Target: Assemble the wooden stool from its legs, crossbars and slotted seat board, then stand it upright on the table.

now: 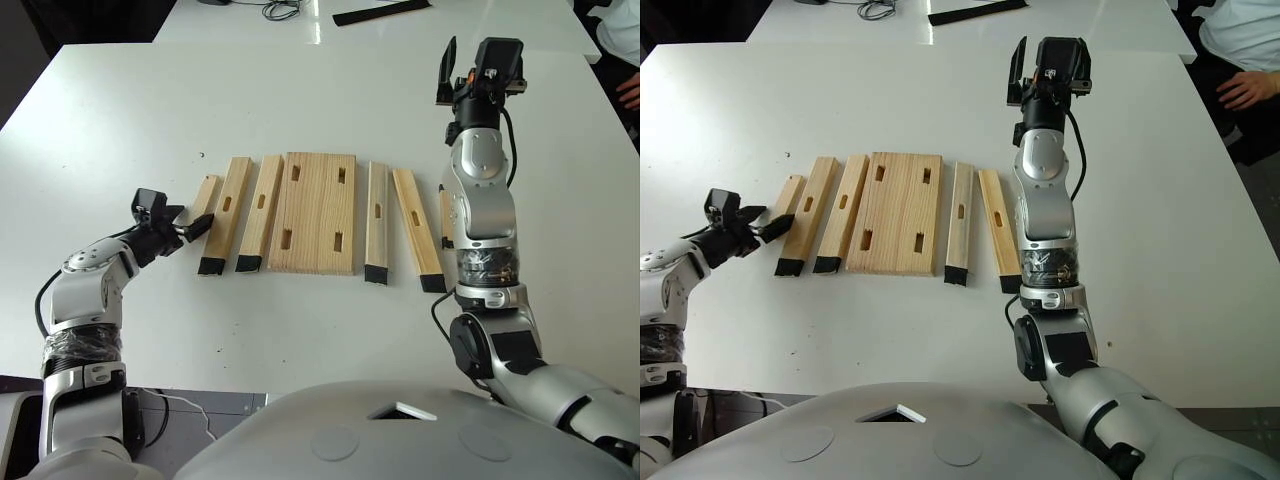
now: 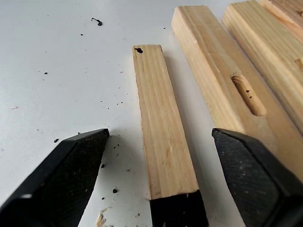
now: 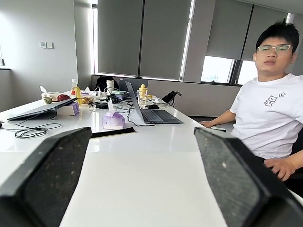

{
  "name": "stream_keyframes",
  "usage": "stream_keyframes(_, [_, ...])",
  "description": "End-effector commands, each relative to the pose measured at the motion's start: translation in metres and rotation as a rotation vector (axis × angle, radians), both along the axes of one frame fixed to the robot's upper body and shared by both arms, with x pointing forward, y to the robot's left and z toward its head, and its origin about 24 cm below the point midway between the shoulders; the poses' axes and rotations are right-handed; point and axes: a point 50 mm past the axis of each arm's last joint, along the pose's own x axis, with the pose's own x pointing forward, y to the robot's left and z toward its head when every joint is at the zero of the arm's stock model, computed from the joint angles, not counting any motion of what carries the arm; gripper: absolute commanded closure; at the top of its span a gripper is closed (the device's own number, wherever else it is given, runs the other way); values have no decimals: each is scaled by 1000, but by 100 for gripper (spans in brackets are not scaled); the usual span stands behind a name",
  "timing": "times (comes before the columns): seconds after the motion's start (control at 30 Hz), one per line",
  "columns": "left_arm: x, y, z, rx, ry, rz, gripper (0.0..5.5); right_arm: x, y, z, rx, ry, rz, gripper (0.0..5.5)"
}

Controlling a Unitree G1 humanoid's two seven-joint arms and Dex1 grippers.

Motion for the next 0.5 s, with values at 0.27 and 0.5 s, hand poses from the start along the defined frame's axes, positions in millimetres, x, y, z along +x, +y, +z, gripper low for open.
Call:
stream_keyframes(0.27, [-20, 0, -7, 44, 144, 11, 246, -7, -5, -9, 29, 20, -63, 146])
stream_keyframes(0.5, [-8, 4, -6, 76, 169, 27, 361, -9, -6, -12, 58, 18, -102, 146])
